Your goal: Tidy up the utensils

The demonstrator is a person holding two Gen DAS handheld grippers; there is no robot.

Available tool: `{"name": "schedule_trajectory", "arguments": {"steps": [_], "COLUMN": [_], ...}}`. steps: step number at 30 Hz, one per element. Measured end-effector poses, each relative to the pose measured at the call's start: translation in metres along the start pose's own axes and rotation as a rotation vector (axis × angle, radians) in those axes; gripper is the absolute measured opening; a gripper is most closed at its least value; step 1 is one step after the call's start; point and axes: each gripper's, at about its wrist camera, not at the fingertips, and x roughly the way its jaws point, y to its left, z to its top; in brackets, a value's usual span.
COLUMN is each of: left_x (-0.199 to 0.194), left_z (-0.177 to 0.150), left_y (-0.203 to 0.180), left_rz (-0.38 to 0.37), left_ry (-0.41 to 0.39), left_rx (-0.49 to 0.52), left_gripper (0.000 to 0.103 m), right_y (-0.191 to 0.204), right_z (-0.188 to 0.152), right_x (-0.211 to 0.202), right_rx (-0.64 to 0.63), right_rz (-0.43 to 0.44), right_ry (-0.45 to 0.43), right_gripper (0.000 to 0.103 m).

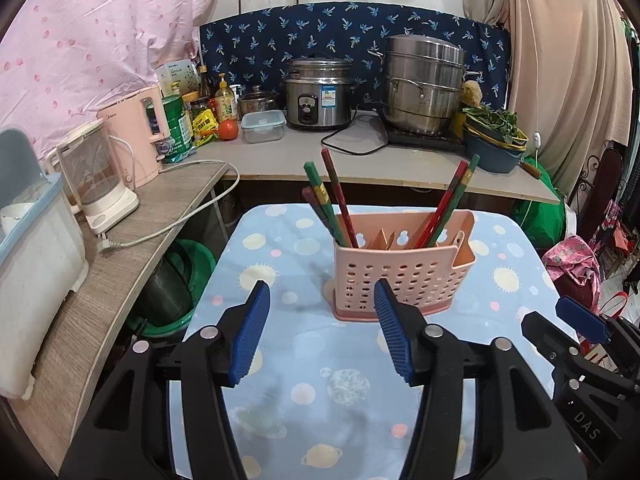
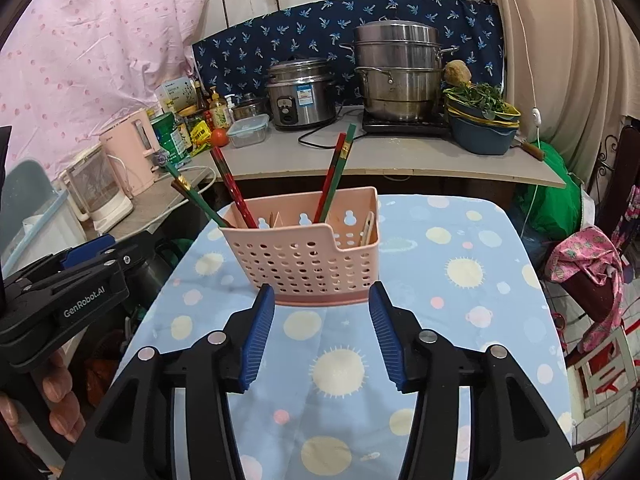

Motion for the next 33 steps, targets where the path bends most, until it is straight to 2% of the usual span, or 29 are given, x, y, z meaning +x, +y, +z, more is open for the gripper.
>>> {"name": "schedule_trajectory", "arguments": {"steps": [8,14,18,20,24,27,33], "left_x": [0.0,0.0,-0.001,-0.002,-0.003,-0.002,0.001], "left_z": [-0.022,-0.035,-0.041,-0.043,-0.047,-0.05,-0.055], "left_y": [0.003,0.005,0.005,0.003,0.002,0.002,0.004], "left_rz": [0.014,0.035,0.049,0.057,0.07,0.07,0.071], "left_ry": [0.028,0.035,0.035,0.034,0.031,0.039,0.058], "left_rx": [-0.004,-0.002,0.004,0.015,0.026,0.028,0.02], "left_gripper": [0.059,0.069,0.079,0.079,0.087,0.088,0.092], "right_y": [-0.002,-0.009,-0.012,-0.012,-0.012,-0.012,-0.016], "right_z": [-0.02,-0.032,-0.038,-0.04,-0.043,-0.047,-0.051], "right_x": [-0.004,-0.003,-0.002,-0.002,0.0,0.001,0.003], "right_rx": [-0.016,-0.001,0.013,0.012,0.007,0.006,0.024], "right_rz": [-0.049,-0.054,-0.058,-0.062,-0.067,-0.066,-0.06], "right_ry": [0.01,0.035,0.042,0.044,0.052,0.057,0.075], "right_gripper": [0.054,0.057,0.066,0.068,0.073,0.084,0.086]}}
